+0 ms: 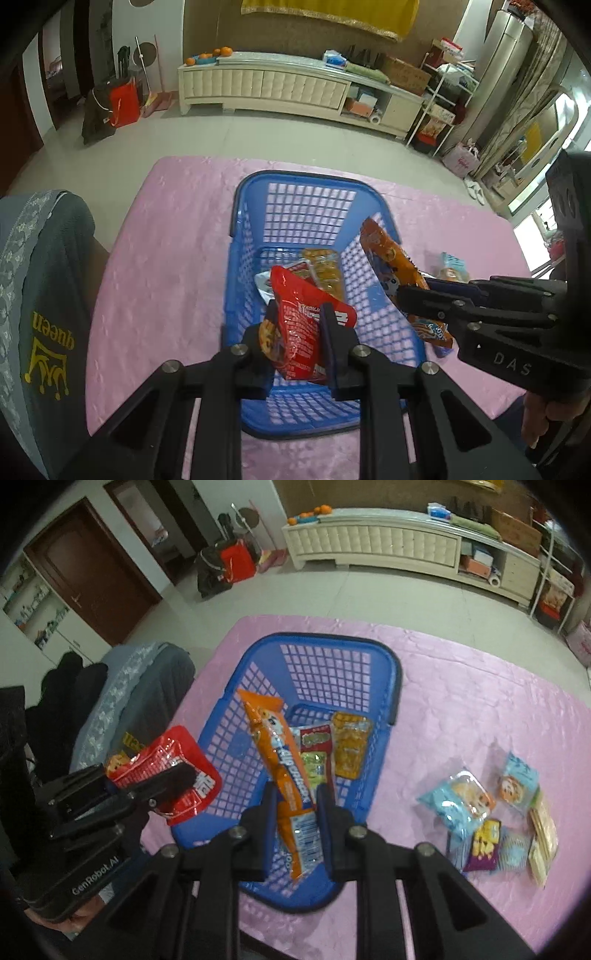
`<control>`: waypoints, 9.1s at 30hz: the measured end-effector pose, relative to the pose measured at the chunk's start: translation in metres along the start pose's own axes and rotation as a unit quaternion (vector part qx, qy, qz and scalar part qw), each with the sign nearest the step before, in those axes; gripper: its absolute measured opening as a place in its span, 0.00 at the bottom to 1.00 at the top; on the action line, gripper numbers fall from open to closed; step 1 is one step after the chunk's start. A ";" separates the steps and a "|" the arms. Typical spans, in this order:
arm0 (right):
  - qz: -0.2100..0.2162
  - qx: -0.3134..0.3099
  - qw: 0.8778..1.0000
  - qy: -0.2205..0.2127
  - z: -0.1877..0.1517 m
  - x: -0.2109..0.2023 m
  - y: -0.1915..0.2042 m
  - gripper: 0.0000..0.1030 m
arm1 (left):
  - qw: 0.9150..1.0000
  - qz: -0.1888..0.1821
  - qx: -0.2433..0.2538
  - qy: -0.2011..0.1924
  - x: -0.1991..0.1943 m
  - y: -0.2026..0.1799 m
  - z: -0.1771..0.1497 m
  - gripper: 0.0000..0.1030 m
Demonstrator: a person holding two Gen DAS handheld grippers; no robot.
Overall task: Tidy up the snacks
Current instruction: 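Carry both snacks over the basket and release them inside, then withdraw both open tools from the basket toward the remaining snacks, then grasp a cartoon-fox pastry pack with the left tool while the right tool grasps another, then carry both pastry packs over the blue basket and open the right tool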
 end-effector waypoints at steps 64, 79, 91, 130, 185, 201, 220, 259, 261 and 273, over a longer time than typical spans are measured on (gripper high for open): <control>-0.064 0.020 0.997 -0.024 -0.002 0.022 -0.100 0.78 | 0.998 -0.005 0.046 0.043 0.113 -0.034 0.023 0.71; -0.082 0.026 0.995 -0.055 -0.022 -0.055 -0.096 0.78 | 0.997 -0.020 0.070 0.001 0.029 -0.076 0.011 0.77; -0.111 0.039 0.991 -0.068 -0.059 -0.118 -0.112 0.78 | 0.993 -0.064 0.100 -0.019 -0.016 -0.139 -0.012 0.79; -0.083 0.184 0.979 0.026 -0.105 -0.053 -0.270 0.80 | 0.959 -0.045 0.192 0.201 0.173 -0.236 -0.045 0.79; -0.085 0.212 0.970 0.079 -0.063 0.032 -0.289 0.80 | 0.977 0.028 0.184 0.108 0.188 -0.215 -0.053 0.62; -0.114 0.137 0.982 0.061 -0.065 0.032 -0.279 0.65 | 0.979 0.027 0.166 0.116 0.185 -0.202 -0.040 0.62; -0.100 0.133 0.985 -0.048 -0.041 -0.115 -0.210 0.64 | 0.988 -0.015 0.151 0.014 0.040 -0.201 -0.006 0.62; -0.038 0.043 0.998 0.034 -0.029 0.004 0.003 0.66 | 0.999 0.034 0.004 0.036 -0.007 0.020 -0.040 0.62; -0.042 0.041 0.998 0.035 -0.029 0.008 0.006 0.66 | 0.999 0.032 0.001 0.036 -0.007 0.026 -0.042 0.62; -0.061 0.012 0.996 0.058 -0.037 0.032 0.020 0.66 | 0.998 0.049 -0.007 0.034 -0.012 0.041 -0.046 0.62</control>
Point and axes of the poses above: each gripper's, at about its wrist camera, not at the fingertips, and x roughly the way its jaws point, y to its left, z to its top, the point moved 5 cm from there along x, roughly the way its jaws point, and after that the axes turned 15 degrees about -y, right-handed, at the moved point
